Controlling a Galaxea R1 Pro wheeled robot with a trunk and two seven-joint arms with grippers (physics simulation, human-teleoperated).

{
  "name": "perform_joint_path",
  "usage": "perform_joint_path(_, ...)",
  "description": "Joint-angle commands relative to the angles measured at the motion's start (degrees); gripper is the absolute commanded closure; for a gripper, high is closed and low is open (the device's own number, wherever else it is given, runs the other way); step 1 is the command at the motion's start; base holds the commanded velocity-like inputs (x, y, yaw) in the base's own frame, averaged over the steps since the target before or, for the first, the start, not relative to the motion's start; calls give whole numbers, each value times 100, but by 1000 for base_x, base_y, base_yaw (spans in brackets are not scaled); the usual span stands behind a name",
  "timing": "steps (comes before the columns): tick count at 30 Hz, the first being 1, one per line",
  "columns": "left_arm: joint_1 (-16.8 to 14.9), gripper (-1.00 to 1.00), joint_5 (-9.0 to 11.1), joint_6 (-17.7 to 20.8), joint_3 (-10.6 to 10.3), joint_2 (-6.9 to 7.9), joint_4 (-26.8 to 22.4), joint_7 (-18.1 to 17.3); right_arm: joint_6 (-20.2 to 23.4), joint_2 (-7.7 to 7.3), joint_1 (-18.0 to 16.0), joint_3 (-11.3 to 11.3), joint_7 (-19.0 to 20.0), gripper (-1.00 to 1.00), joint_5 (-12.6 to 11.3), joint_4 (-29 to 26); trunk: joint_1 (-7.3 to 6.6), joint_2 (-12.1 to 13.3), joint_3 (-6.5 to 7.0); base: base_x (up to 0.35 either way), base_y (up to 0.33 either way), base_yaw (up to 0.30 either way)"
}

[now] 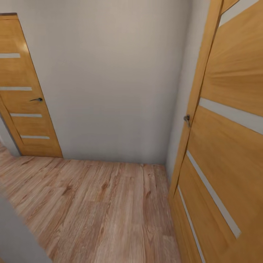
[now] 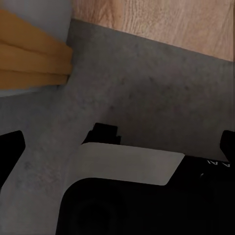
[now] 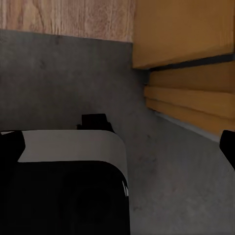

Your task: Move the two storage containers from the living room to the garage. In the garage, place one container on the floor and stack the other container on top of it (either order is fine).

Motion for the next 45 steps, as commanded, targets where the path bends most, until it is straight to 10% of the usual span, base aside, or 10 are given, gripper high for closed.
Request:
perform_joint_path(1, -4, -100, 33, -22, 34, -2, 5, 4, -31, 4, -7, 48, -3, -100, -53, 18, 2, -3, -6, 277, 0, 0)
perform_joint_path(45, -3, -100, 33, -28, 34, 5, 5, 4, -31, 8, -7, 48, -3, -100, -45, 18, 2, -3, -6, 156, 20, 0)
